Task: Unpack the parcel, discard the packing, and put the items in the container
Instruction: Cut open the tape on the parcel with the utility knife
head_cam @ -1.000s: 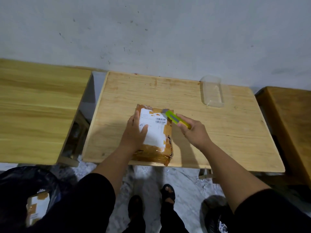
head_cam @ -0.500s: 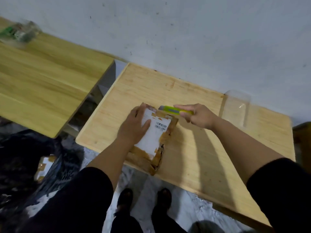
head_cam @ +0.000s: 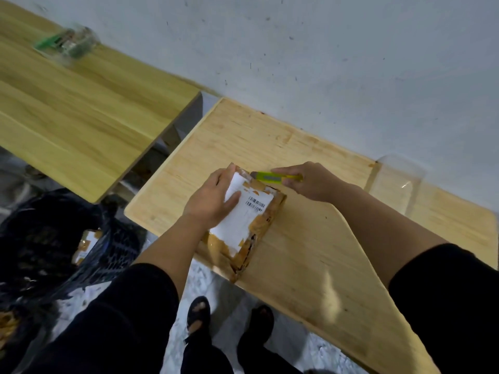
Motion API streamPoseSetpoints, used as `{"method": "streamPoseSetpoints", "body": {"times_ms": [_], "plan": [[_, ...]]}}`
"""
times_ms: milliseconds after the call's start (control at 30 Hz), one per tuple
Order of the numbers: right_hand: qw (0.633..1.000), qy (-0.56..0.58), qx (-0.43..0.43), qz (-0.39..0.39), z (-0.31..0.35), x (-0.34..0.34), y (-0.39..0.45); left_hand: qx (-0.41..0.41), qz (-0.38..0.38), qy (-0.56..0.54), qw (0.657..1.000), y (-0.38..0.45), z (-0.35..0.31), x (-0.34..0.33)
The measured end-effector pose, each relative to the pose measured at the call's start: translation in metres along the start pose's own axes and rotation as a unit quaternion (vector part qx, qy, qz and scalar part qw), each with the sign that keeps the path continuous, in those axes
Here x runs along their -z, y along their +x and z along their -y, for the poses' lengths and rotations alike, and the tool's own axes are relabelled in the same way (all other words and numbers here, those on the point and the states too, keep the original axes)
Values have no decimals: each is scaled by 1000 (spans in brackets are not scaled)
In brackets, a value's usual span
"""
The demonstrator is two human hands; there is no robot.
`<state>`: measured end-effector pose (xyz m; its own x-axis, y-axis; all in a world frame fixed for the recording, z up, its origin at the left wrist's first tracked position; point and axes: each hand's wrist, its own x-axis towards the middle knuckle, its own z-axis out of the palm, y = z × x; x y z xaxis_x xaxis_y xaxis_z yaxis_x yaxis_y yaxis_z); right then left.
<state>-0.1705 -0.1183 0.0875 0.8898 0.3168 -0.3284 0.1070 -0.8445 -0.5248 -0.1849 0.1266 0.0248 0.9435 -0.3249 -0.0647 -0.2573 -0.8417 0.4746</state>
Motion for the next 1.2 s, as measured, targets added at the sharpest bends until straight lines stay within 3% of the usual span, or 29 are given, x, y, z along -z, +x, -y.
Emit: {"method": "streamPoseSetpoints", "body": {"times_ms": [300,467,567,633,700,800,1000,1200], "plan": [[996,-40,-38,66,-18,22,-15,14,9,1,1000,1,0,2],[997,-33,-52,41,-18,19,-25,26,6,16,1000,0,-3,2],[994,52,-95,-25,-15,8,-42,35,9,14,999,0,-4,1],[967,187,-149,-88,-10,-6,-54,37,17,8,999,0,-5,2],[915,314,-210,-143,1,-25,-64,34,27,-2,999,1,-5,4],[855,407,-252,-199,24,-55,-79,21,52,-31,998,4,-3,8],[785,423,-309,-329,76,-116,-95,-56,56,-59,995,-4,10,16],[745,396,-376,-384,121,-155,-100,-46,102,-123,986,-21,31,15]]}}
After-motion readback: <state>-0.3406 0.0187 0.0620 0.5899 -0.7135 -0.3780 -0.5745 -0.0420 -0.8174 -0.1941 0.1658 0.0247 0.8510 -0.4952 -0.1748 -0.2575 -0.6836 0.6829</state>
